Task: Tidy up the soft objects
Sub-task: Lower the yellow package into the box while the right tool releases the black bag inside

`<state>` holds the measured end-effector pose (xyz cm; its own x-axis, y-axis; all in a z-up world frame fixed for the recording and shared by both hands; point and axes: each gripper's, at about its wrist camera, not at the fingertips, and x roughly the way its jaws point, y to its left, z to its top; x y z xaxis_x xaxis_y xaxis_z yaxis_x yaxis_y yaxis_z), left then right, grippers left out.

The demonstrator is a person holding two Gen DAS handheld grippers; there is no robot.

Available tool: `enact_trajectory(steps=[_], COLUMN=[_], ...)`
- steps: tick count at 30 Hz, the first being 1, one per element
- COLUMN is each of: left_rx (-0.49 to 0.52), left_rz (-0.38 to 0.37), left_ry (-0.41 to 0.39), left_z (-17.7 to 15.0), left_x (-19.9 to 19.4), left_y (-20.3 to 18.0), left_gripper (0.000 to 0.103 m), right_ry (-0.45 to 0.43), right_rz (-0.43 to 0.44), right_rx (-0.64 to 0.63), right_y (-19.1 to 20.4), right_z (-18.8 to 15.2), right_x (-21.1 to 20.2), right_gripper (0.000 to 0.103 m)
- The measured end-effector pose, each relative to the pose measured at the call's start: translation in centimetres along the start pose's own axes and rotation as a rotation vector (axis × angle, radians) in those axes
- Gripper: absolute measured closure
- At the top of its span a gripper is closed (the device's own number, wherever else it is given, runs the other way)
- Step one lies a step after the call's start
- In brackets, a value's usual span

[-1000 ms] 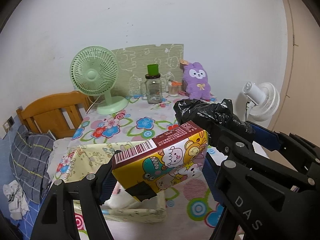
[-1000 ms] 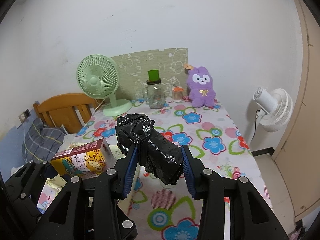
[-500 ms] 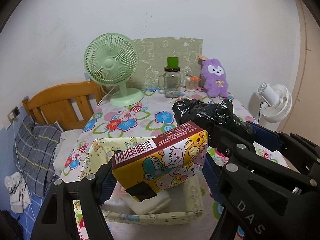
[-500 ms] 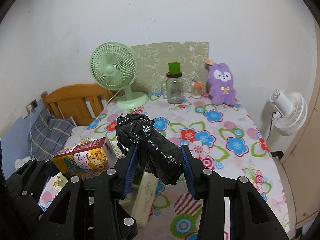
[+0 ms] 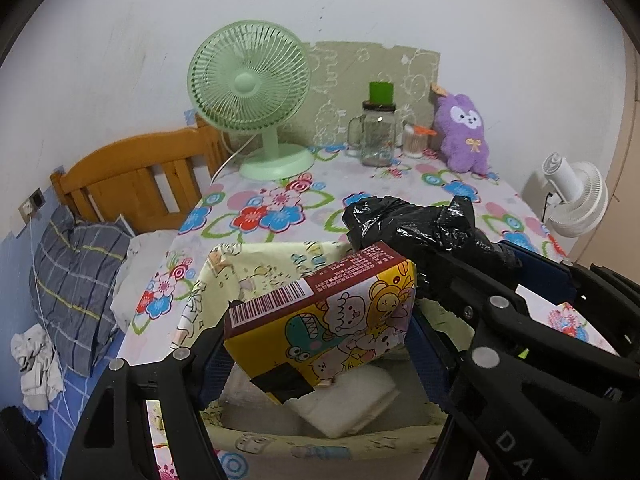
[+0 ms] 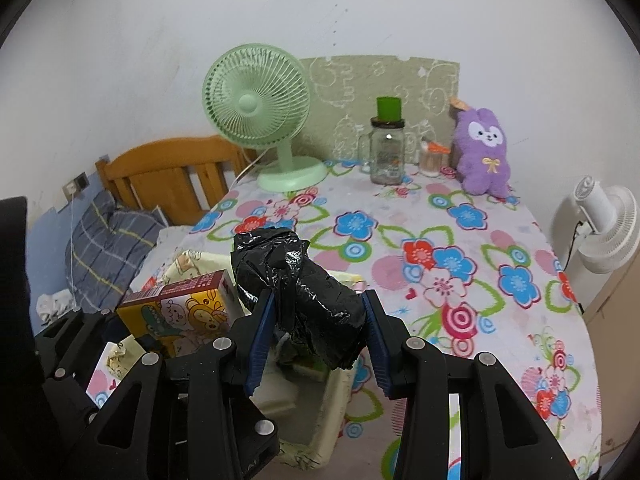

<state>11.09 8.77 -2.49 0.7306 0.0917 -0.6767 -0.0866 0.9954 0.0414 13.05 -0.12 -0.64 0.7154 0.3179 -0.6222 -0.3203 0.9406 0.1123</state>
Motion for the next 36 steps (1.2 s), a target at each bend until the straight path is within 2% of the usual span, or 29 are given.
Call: enact_trajectory(steps=[12, 16, 18, 22, 24, 31, 34, 36], left_rx=[-0.037, -0.052, -0.055, -0.051, -0.044, -0.058, -0.068, -0.071], left_rz=[0.017, 0.000, -0.002, 0.037, 0.041, 0.030, 0.026, 0.021], left_ry=[0.086, 0.113, 0.112, 0.054, 0.031, 0.048, 0.053, 0.057], left_z=[-1.3, -1.9, -2.0, -2.3, -2.4, -2.0, -1.9, -1.8], left_x=[2.2, 2.6, 2.6, 2.0, 1.8, 2.1, 2.4, 2.6], left_y=[2.4, 2.9, 3.0, 2.9, 2.9, 3.3, 3.6, 3.6], left_gripper=[0.023, 0.022, 0.020, 0.003, 0.002, 0.001, 0.001, 0.001], right_ry=[0.073, 0.090, 0.097, 0.109, 0.110, 0.110, 0.111, 0.114], right_rz=[0.046, 0.053, 0.056, 0.061, 0.065, 0.082, 0.101, 0.111], right_rx=[-0.036, -0.049, -0.054, -0.071, -0.077, -0.097, -0.110, -0.115], right_y=[2.2, 2.7, 2.9, 3.2, 3.3, 3.5, 3.7, 3.8], right_z=[-0.8, -1.2, -1.3, -1.5, -1.4, -1.0, -0.7, -0.6], right_x=[2.9, 3.4, 3.5, 3.8, 3.9, 4.5, 5.0, 5.3], right_gripper=[0.056, 0.056, 0.056, 0.056, 0.056, 0.056, 0.055, 0.050])
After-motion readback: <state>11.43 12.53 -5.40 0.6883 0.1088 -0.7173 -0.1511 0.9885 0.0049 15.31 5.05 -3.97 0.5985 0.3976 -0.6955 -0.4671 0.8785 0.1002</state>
